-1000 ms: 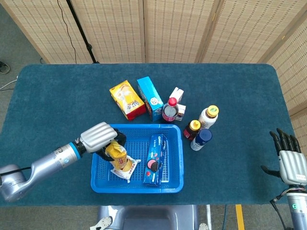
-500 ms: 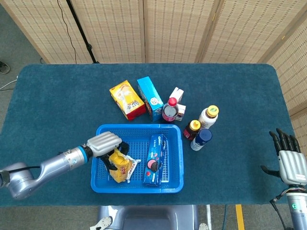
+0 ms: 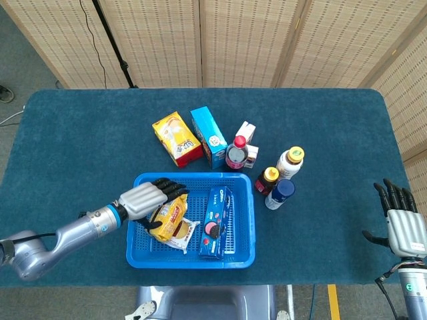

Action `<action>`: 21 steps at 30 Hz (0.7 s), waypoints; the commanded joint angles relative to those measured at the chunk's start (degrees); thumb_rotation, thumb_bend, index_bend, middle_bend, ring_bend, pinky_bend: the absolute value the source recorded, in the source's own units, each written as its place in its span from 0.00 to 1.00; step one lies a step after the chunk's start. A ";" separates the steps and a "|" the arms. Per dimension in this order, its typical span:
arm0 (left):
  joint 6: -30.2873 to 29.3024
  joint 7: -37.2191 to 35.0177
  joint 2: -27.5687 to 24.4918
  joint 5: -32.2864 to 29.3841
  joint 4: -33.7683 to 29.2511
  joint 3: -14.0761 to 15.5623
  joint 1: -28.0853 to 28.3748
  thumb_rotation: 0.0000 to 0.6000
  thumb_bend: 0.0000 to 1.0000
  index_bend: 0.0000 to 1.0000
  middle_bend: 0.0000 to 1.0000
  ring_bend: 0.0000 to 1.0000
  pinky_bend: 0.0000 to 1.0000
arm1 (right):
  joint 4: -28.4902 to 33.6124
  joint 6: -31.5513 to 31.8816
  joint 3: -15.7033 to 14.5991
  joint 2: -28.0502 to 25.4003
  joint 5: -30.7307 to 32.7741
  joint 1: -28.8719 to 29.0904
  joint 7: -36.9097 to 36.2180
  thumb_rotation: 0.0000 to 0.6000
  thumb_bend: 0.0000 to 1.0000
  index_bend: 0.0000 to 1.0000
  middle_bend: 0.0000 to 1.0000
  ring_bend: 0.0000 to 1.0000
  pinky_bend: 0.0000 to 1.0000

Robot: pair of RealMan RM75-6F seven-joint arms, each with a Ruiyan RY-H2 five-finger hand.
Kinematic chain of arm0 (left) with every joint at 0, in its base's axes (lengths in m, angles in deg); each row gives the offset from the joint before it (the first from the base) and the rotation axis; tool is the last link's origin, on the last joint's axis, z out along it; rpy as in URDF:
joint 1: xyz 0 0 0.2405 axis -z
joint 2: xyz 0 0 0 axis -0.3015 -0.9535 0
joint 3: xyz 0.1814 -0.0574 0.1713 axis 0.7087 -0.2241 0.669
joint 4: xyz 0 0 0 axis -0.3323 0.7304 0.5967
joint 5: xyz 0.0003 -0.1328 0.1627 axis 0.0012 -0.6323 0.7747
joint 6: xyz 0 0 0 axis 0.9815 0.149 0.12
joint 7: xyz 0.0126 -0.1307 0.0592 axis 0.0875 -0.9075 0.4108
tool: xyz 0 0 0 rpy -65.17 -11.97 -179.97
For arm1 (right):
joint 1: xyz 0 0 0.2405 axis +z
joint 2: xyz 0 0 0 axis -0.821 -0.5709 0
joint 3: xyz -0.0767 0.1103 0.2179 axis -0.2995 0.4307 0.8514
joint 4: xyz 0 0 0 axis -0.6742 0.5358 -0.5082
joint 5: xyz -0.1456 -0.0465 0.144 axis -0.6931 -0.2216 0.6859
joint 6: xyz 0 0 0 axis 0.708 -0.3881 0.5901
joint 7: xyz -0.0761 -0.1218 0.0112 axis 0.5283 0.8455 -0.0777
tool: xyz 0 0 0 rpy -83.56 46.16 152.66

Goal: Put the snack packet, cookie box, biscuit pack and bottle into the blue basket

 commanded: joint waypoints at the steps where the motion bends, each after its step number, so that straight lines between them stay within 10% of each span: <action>1: -8.27 2.64 0.46 1.06 -1.18 -1.48 -3.53 0.93 0.31 0.00 0.00 0.00 0.00 | -0.03 -0.02 0.01 0.02 0.02 0.00 -0.08 1.00 0.00 0.00 0.00 0.00 0.00; 21: -37.04 5.95 -8.20 8.92 1.39 2.97 -25.01 1.00 0.31 0.00 0.00 0.00 0.00 | -4.02 -1.37 -0.10 1.81 -5.70 2.28 -14.58 1.00 0.00 0.00 0.00 0.00 0.00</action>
